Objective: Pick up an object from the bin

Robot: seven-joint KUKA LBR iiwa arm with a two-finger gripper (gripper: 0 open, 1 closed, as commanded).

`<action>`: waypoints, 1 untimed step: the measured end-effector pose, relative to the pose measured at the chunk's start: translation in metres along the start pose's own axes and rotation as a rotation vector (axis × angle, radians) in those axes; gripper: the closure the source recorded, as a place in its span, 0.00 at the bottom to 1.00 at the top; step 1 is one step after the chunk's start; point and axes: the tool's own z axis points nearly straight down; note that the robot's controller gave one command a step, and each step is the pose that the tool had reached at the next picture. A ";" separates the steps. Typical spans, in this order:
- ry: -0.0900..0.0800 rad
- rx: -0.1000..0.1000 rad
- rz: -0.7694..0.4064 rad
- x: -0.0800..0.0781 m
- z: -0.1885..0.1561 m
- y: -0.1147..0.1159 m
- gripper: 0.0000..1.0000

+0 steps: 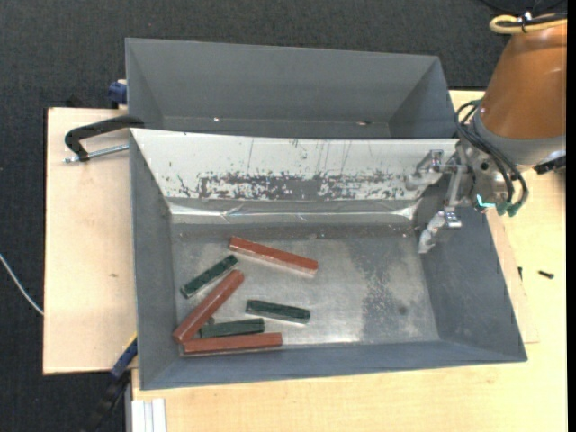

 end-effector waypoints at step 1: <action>-0.008 0.001 -0.002 -0.002 -0.004 0.000 0.00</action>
Offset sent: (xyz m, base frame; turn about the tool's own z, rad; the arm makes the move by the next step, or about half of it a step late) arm -0.0118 0.0771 -0.0781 -0.0288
